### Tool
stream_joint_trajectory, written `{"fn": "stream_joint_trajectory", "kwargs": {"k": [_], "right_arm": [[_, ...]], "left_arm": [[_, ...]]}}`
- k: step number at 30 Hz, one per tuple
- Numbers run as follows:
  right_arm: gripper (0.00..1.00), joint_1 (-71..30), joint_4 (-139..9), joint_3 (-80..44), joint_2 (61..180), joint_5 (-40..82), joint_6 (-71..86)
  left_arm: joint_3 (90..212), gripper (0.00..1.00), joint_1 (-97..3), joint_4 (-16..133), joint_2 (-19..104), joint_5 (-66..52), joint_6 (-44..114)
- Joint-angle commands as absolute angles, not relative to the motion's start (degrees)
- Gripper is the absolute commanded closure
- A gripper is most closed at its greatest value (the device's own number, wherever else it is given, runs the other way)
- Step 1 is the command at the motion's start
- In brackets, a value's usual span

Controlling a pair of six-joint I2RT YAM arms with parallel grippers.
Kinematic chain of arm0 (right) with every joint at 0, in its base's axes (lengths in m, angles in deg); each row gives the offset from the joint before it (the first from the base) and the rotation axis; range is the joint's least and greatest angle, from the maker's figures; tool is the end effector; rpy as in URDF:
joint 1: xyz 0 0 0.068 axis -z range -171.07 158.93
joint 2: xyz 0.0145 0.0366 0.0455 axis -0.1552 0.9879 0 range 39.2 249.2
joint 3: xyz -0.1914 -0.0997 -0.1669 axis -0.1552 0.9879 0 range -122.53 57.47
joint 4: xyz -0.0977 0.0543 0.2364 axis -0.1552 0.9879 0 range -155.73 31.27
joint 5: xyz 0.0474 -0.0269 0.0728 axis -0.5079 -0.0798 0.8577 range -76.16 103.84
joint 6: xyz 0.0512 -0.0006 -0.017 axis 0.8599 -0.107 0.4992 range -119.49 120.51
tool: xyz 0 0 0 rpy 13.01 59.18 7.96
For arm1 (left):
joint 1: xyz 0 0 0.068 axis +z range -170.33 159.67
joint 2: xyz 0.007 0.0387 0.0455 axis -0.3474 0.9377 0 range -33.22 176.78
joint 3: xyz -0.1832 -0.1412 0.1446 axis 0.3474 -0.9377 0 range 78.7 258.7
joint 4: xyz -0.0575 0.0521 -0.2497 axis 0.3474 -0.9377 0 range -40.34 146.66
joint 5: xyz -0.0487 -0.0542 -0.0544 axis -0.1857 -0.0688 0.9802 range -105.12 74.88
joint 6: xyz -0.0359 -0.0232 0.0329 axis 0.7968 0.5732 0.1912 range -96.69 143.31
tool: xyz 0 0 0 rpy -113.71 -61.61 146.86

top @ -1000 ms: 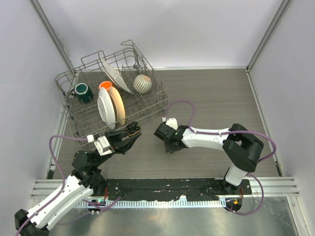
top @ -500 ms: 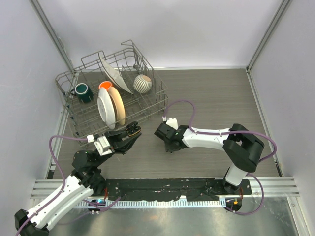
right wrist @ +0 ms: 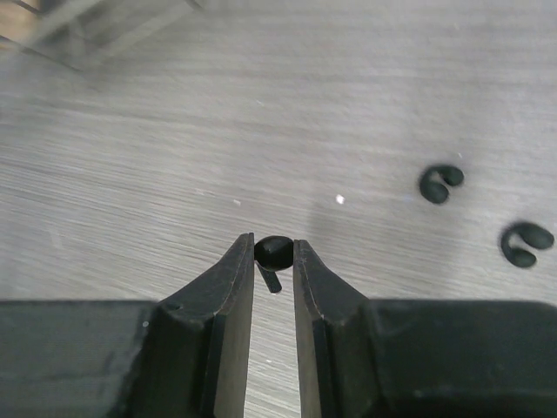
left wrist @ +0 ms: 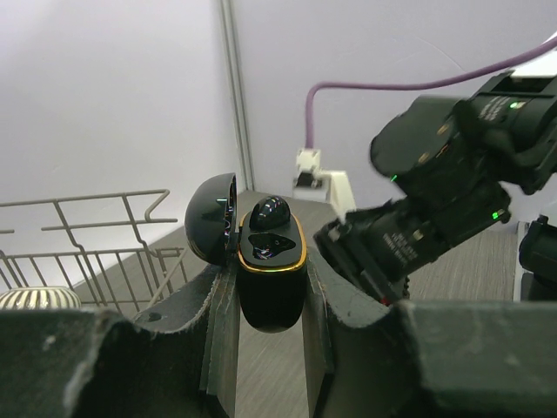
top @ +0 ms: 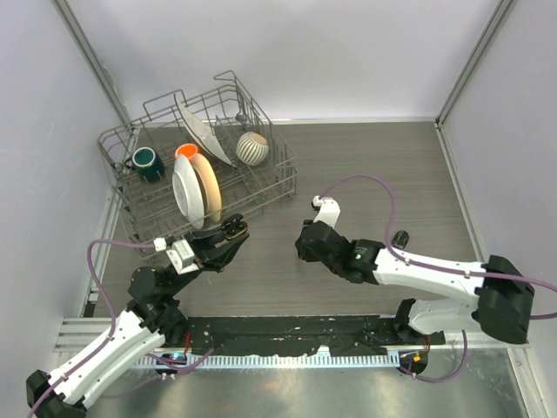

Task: Insert the wireless bluetooth earbuds into the charging case
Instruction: Pick up the earbud from the center of the board, then place the earbud in the charging case.

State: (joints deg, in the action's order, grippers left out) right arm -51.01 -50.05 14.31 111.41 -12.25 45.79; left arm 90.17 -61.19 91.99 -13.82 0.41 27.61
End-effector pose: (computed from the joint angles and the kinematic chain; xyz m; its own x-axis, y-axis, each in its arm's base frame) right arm 0.1428 0.2154 0.2238 -0.6892 0.0832 -0.7198 -0.1863 0.9397 0.2870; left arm 0.0831 -0.0845 0.2767 0.2864 -0.3432 -0.8945 0.8339 0.5491 0.0563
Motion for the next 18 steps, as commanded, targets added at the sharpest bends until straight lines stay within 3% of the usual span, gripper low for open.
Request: {"fn": "stream_joint_trajectory", "kwargs": {"k": [1, 9, 18], "right_arm": [[0.99, -54.5, -61.2, 16.6, 103.9, -22.2, 42.6], [0.99, -60.9, -82.9, 22.4, 91.2, -30.3, 32.3], [0.99, -65.2, -108.9, 25.3, 88.3, -24.8, 18.4]], "left_arm": [[90.0, 1.00, -61.1, 95.4, -13.0, -1.0, 28.3], [90.0, 1.00, -61.1, 96.9, -11.4, -1.0, 28.8], [89.9, 1.00, -61.1, 96.7, -11.5, -1.0, 28.9]]}}
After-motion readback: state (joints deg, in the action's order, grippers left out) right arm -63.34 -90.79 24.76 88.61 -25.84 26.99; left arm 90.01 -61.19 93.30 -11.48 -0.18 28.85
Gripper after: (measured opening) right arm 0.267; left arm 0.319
